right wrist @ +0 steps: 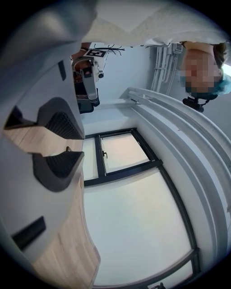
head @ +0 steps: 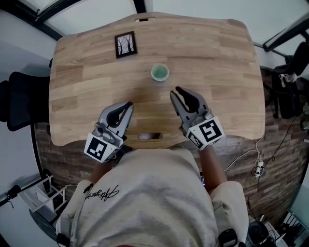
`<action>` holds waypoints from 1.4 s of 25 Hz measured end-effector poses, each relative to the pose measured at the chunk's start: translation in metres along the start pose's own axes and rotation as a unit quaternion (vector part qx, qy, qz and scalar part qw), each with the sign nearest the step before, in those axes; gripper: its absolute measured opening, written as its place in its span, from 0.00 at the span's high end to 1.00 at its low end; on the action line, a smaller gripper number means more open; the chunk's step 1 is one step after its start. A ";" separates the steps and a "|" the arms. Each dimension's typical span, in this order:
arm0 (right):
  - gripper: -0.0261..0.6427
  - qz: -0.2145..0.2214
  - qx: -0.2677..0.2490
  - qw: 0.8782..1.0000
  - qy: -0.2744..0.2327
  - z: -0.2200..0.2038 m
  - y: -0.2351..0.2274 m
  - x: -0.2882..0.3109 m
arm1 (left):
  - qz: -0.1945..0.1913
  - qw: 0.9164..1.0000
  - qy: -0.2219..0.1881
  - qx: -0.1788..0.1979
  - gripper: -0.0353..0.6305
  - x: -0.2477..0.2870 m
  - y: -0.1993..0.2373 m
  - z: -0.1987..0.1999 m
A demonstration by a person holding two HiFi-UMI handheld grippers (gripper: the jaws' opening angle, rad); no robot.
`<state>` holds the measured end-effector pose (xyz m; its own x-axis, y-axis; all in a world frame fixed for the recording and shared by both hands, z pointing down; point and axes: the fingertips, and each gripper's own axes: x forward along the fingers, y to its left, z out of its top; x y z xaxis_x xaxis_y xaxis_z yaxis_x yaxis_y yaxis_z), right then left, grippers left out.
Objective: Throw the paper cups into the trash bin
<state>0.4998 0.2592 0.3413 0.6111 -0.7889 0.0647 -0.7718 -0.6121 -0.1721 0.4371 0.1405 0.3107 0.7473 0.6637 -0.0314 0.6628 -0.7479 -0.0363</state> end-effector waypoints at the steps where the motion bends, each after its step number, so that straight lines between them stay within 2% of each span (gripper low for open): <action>1: 0.86 0.006 0.001 1.000 0.002 -0.002 -0.001 0.002 | 0.001 1.000 0.000 0.000 0.94 0.001 0.001 -0.001; 6: 0.75 0.026 -0.006 1.000 0.008 -0.012 -0.012 0.010 | 0.009 1.000 0.005 -0.003 0.94 0.011 0.003 -0.004; 10: 0.63 0.029 -0.019 0.999 0.008 -0.018 -0.021 0.019 | 0.021 1.000 0.017 -0.005 0.94 0.013 0.005 -0.009; 13: 0.59 0.030 -0.028 0.999 0.015 -0.026 -0.029 0.025 | 0.032 0.999 0.022 -0.005 0.94 0.014 0.007 -0.012; 20: 0.56 0.043 -0.058 0.996 0.060 -0.061 -0.043 0.042 | 0.056 0.998 0.030 -0.004 0.94 0.015 0.010 -0.014; 26: 0.54 0.043 -0.062 0.992 0.101 -0.093 -0.058 0.053 | 0.079 0.996 0.030 -0.010 0.94 0.014 0.010 -0.015; 32: 0.53 0.043 -0.053 0.984 0.163 -0.132 -0.067 0.065 | 0.105 0.993 0.048 -0.008 0.94 0.005 0.011 -0.025; 35: 0.52 0.044 -0.055 0.982 0.174 -0.141 -0.067 0.072 | 0.120 0.991 0.052 -0.008 0.94 0.001 0.012 -0.025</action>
<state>0.5703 0.2357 0.4958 0.4582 -0.7988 0.3898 -0.8453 -0.5272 -0.0869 0.4473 0.1320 0.3354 0.8834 0.4638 0.0669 0.4661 -0.8844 -0.0235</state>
